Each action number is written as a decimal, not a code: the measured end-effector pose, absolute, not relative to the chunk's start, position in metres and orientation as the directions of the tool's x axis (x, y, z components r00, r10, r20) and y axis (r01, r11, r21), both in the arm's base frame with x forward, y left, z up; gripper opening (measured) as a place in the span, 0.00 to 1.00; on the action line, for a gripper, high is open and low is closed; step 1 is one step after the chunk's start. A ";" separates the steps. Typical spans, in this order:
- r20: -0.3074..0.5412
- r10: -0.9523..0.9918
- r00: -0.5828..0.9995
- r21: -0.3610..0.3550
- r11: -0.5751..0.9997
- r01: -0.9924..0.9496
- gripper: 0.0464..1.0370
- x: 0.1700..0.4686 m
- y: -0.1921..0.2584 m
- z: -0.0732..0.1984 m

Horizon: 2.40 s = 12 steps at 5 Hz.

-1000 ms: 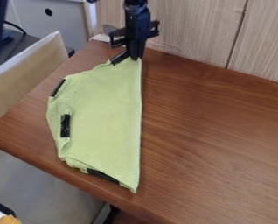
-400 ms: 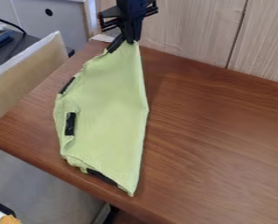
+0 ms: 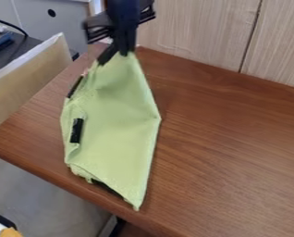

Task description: Fold the cloth from top left to bottom left

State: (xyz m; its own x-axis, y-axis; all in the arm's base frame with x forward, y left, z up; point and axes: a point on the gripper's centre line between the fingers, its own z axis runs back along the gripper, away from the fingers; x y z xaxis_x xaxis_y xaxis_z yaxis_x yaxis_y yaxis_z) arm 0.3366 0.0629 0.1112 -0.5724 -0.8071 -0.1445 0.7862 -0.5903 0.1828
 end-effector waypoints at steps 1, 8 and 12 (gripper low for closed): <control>-0.159 -0.835 -0.527 0.201 -0.550 0.810 0.01 0.311 0.066 0.104; -0.181 -0.812 -0.555 0.137 -0.579 0.803 0.44 0.241 0.064 0.042; -0.171 -0.782 -0.600 0.132 -0.621 0.772 0.96 0.250 0.052 0.055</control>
State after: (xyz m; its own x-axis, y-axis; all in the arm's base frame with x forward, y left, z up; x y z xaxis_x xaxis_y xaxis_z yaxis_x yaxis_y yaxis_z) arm 0.2499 0.0525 0.0555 -0.5995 -0.7819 -0.1711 0.7724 -0.6212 0.1325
